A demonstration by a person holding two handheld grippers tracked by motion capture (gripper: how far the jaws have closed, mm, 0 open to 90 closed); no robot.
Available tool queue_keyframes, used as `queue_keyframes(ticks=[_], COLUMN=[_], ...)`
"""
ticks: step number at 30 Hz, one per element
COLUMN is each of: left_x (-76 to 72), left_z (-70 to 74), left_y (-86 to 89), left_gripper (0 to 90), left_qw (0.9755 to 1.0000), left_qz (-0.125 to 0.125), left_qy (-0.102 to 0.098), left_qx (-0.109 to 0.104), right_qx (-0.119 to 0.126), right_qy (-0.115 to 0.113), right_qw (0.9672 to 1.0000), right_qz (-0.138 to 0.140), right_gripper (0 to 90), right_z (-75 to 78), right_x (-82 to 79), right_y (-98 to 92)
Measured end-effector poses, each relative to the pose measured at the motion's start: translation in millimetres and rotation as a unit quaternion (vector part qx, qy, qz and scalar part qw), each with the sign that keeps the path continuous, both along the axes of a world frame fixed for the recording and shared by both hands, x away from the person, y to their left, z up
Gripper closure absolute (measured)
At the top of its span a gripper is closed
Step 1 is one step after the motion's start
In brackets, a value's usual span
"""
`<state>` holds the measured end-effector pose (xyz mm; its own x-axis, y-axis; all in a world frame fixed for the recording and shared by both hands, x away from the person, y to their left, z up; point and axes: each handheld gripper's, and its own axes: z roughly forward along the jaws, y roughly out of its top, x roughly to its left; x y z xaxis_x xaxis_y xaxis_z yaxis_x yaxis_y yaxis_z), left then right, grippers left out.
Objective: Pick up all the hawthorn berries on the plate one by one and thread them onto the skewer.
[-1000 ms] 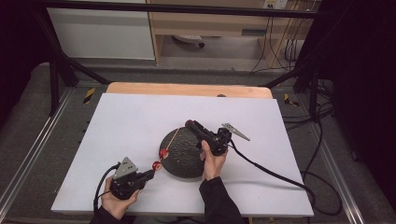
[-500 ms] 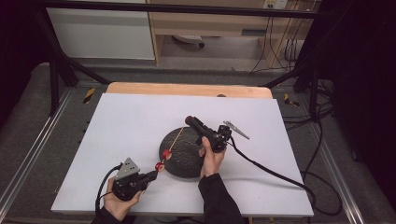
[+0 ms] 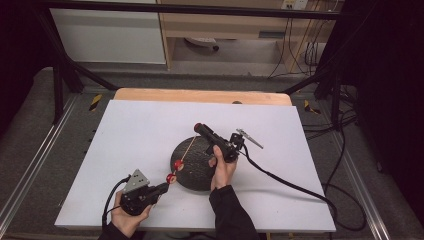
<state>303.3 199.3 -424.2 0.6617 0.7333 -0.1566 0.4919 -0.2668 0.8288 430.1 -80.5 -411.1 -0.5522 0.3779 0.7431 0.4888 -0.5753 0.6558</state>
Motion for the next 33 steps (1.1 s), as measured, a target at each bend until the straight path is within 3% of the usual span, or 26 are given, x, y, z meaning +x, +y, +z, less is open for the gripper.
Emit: queue_keyframes(ticks=[14,23,33], left_x=[0.1,-1.7,0.8], left_z=[-0.1,-1.6,-1.1], left_y=[-2.6,-7.3,-8.7], left_gripper=[88.7,88.7,88.7], left_qw=[0.9999,0.9993,0.9986], left_qz=[0.009,0.026,0.039], left_qy=[0.005,-0.004,0.001], left_qx=[-0.012,-0.026,-0.036], right_qx=[0.004,0.009,-0.017], right_qy=[0.004,0.008,0.011], right_qw=[0.9999,0.9995,0.9981], right_qz=[0.013,0.03,0.059], right_gripper=[61.5,61.5,61.7], right_z=[-6.4,-12.6,-20.5], right_x=[-4.4,-10.2,-19.8], right_y=[4.3,13.1,24.5])
